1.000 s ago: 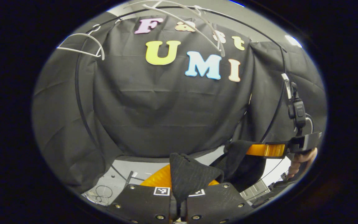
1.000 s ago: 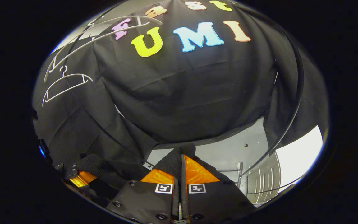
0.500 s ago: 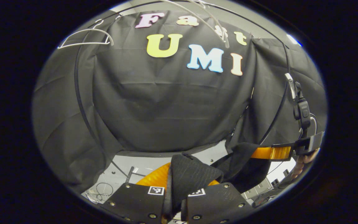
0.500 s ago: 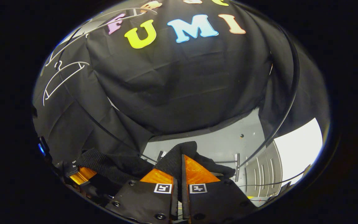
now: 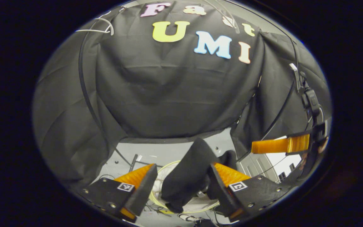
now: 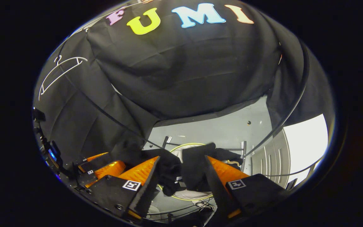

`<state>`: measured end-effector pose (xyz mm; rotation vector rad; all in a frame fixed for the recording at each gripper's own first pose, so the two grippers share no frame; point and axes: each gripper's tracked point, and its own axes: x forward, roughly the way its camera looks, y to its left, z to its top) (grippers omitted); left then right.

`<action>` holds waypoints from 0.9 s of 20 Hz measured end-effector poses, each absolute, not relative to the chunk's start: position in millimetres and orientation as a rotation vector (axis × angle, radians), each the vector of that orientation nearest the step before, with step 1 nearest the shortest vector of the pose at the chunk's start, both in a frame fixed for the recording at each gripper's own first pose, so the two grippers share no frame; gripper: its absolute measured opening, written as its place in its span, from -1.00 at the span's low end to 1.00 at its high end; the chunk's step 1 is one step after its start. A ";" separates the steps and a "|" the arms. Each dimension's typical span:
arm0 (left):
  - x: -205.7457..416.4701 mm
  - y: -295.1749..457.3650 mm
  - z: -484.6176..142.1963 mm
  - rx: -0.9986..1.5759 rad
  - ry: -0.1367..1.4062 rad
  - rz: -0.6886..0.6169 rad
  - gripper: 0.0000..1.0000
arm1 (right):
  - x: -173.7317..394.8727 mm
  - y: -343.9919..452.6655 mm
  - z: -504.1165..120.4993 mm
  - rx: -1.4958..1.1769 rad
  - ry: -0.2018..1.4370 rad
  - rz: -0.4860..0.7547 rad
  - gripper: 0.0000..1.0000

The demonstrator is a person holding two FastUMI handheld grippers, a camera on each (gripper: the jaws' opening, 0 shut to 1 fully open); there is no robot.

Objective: Grasp the clothes on the hanger with both hands and then place them into the laundry hamper below.

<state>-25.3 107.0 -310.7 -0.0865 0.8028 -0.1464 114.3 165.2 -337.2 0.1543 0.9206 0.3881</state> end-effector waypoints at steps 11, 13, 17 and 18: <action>-61.1 149.4 -191.0 -0.050 0.650 0.029 0.89 | 128.5 92.3 -257.3 0.152 0.659 0.251 0.96; -65.0 146.5 -144.6 -0.043 0.577 0.065 0.89 | 137.1 76.6 -227.7 0.153 0.576 0.242 0.96; -63.0 132.8 -33.0 0.008 0.411 0.129 0.87 | 150.4 45.6 -162.4 0.152 0.412 0.239 0.96; -63.8 126.4 -4.6 0.015 0.362 0.137 0.87 | 152.2 39.1 -143.9 0.148 0.362 0.238 0.96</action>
